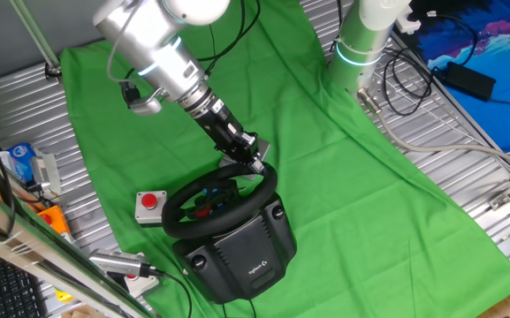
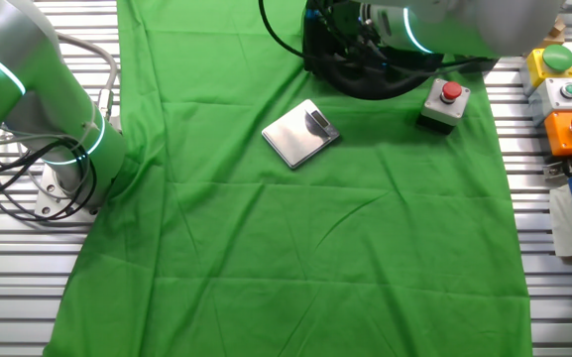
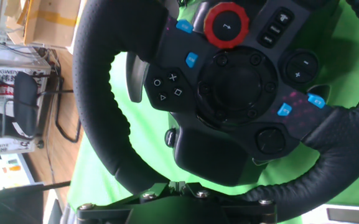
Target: Rotate the steering wheel 90 degrees clockwise
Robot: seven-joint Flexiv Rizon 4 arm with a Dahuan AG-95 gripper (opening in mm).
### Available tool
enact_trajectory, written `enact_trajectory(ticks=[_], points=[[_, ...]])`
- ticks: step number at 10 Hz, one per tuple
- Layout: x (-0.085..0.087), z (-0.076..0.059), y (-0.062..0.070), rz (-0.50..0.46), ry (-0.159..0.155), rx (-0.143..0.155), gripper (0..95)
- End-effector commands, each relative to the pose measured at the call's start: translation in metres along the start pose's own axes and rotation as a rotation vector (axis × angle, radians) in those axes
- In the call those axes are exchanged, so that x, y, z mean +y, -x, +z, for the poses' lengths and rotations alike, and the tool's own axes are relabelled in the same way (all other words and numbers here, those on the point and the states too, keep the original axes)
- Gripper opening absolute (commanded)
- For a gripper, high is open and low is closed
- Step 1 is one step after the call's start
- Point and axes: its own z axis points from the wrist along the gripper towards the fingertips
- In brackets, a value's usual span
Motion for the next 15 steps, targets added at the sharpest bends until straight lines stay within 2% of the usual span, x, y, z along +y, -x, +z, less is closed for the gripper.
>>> enact_trajectory(ticks=[1, 4, 10, 15], points=[[0.003, 0.001, 0.004, 0.012, 0.002, -0.004, 0.0], [0.008, 0.002, 0.011, 0.029, 0.003, -0.009, 0.0], [0.020, 0.005, 0.025, 0.080, 0.024, -0.033, 0.0], [0.025, 0.006, 0.032, 0.106, 0.036, -0.055, 0.0]])
